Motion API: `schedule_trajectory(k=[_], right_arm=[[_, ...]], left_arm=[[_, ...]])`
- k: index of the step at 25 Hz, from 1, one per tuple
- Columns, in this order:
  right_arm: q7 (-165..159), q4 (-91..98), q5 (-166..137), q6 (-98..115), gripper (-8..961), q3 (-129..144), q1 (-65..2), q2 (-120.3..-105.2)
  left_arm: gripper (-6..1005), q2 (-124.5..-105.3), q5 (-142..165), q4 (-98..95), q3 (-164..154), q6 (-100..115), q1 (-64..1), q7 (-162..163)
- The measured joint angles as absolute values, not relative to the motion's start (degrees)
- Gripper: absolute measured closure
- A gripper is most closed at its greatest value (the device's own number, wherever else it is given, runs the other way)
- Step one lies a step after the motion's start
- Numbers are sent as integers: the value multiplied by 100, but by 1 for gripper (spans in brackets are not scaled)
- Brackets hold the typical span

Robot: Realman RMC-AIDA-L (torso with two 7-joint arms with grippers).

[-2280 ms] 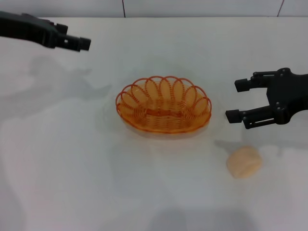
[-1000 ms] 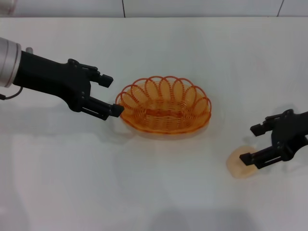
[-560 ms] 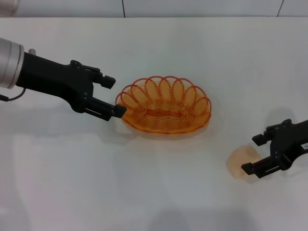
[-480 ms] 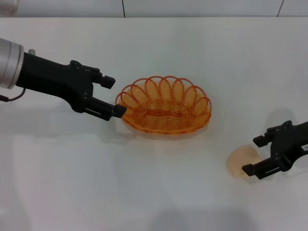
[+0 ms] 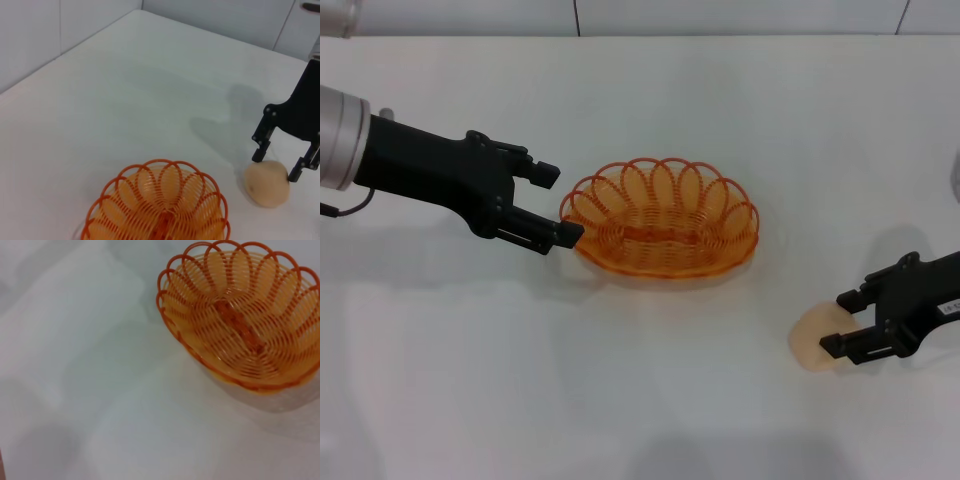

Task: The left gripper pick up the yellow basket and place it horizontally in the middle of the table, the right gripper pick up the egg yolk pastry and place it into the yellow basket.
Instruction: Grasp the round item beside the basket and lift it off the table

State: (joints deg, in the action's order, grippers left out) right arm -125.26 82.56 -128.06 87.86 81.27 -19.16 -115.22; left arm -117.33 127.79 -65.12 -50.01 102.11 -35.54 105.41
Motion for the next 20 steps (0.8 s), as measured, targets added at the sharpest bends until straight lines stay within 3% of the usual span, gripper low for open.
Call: schedule_trajectory(k=[3, 9, 20], right_arm=[[-12525, 8229, -12806, 8735, 337, 8192, -1940, -11522], [-12524, 8191, -12805, 8606, 373, 8234, -1958, -11522], [-12537, 8191, -12769, 8613, 606, 8228, -1989, -11522]], left_arm=[[124, -11735, 12779, -6512, -5001, 10204, -3551, 10539], [124, -11741, 12778, -6512, -4995, 10199, -3543, 10543], [124, -11742, 12770, -6512, -4983, 10142, -3530, 10547]])
